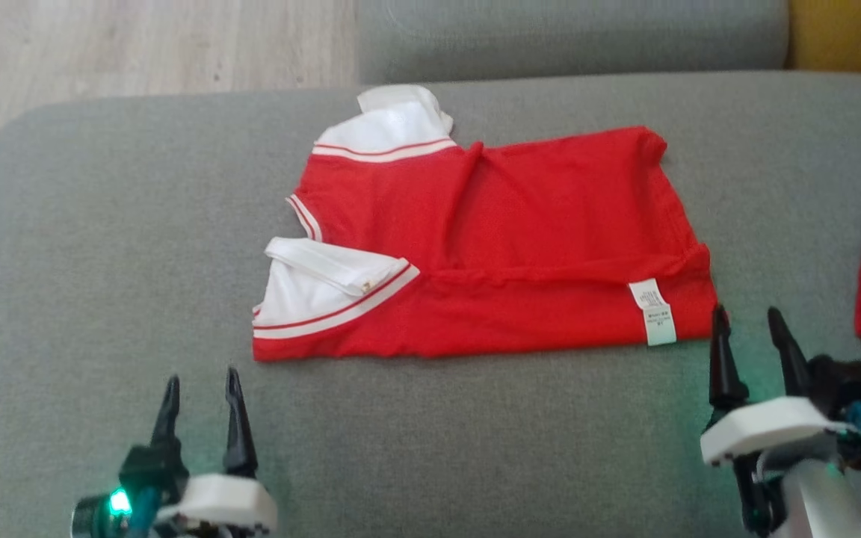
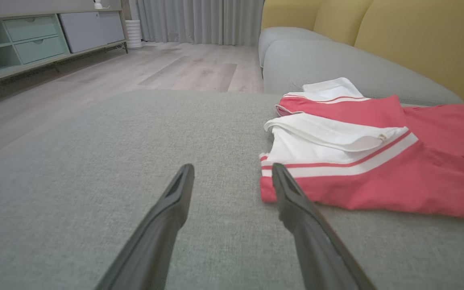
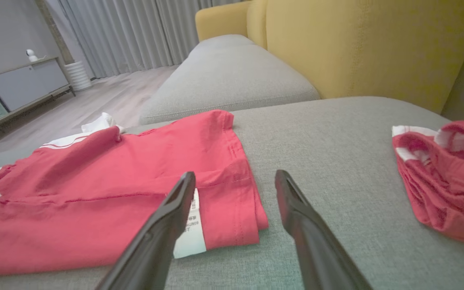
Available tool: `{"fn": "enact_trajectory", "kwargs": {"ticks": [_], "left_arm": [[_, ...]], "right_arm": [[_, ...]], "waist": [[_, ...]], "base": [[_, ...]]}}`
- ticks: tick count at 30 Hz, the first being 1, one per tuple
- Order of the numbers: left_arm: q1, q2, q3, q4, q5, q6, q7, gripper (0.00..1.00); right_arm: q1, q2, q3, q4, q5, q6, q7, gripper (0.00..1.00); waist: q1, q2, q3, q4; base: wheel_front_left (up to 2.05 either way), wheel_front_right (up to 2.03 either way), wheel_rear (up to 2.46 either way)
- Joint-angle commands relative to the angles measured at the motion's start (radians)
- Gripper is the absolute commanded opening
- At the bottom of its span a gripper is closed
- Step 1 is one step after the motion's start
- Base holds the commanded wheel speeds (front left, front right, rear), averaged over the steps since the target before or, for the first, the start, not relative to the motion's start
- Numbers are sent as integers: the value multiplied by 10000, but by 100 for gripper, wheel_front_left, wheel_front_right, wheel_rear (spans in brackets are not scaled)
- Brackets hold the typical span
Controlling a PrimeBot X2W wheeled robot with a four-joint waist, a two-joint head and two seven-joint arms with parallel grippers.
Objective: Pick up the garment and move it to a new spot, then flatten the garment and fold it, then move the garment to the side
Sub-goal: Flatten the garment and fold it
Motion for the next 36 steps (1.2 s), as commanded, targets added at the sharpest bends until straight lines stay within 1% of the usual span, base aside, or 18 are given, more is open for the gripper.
{"fn": "enact_trajectory", "kwargs": {"ticks": [1, 8, 15, 18, 22, 24, 27, 31, 36], "left_arm": [[-34, 137, 170, -404, -75, 61, -51, 100], [856, 137, -58, -455, -278, 90, -51, 100], [896, 137, -92, -425, -395, 81, -51, 100], [656, 137, -169, -382, -728, -188, -51, 100], [-113, 137, -308, -36, -1107, -577, -51, 100], [-360, 137, -311, 86, -1193, -653, -51, 100], [-1074, 137, -301, 664, -1474, -891, -51, 100], [-1854, 137, -189, 1584, -1752, -1096, -51, 100], [-2443, 137, -273, 2493, -1948, -1424, -51, 100]], "right_arm": [[-18, -35, 242, -405, -230, -7, -109, 100], [705, -33, 206, -67, -375, -7, -110, 100], [717, -33, 364, 107, -300, -7, -110, 100], [535, -33, 436, 62, -295, -7, -110, 100], [139, -32, 500, -91, -242, -7, -110, 100], [28, -32, 525, -132, -221, -7, -110, 100], [-318, -32, 645, -236, -172, -7, -110, 100], [-796, -32, 775, -331, -103, -7, -110, 100], [-1220, -32, 518, -191, -282, -7, -110, 100]], "waist": [[2, -1, -286, 135], [2, -1, -703, 237], [2, -1, -656, 186], [2, -1, -454, 141], [2, -1, 97, 121], [2, -1, 261, 105], [2, -1, 703, 14], [2, -1, 1226, -206], [2, -1, 1638, -382]], "base": [[0, 0, 0], [0, 0, 0], [0, 0, 0], [0, 0, 0], [0, 0, 0], [0, 0, 0], [0, 0, 0], [0, 0, 0], [0, 0, 0]]}}
